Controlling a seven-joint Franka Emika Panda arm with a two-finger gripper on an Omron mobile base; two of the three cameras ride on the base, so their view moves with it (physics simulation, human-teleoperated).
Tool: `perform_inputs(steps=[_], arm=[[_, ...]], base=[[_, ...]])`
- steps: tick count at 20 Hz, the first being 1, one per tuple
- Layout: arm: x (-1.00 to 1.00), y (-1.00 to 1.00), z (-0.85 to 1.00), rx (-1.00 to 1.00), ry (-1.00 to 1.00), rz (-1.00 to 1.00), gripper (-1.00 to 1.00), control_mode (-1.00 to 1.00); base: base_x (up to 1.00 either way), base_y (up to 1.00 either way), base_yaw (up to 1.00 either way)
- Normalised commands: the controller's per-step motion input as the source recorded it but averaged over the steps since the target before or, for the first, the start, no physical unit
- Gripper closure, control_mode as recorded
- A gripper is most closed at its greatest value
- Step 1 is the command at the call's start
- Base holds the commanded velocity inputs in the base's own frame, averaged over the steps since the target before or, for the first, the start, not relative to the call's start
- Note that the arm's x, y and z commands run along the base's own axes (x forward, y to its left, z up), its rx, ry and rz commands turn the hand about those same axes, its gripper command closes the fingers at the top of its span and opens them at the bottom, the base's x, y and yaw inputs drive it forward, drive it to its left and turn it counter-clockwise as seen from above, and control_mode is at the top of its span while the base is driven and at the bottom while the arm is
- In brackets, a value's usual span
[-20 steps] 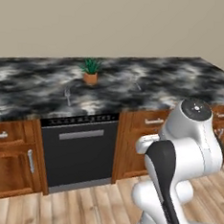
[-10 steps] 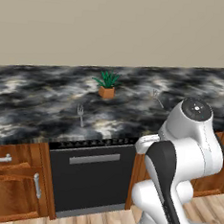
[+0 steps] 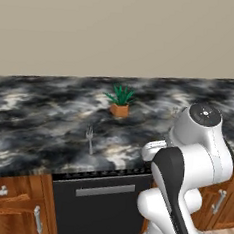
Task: Organize the utensils by type. Pick up the wooden spoons from the counter and place them in the open cabinet. Then pick up the metallic utensils from the counter and place them in the open drawer.
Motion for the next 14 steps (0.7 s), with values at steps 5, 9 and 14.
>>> perform_inputs(steps=[5,9,14], arm=[[0.00,0.00,0.00,0.00,0.00,0.00,-1.00,1.00],[0.00,0.00,0.00,0.00,0.00,0.00,-1.00,1.00],[0.00,0.00,0.00,0.00,0.00,0.00,-1.00,1.00]], base=[[0.55,0.00,0.00],[0.32,0.00,0.00],[0.08,0.00,0.00]])
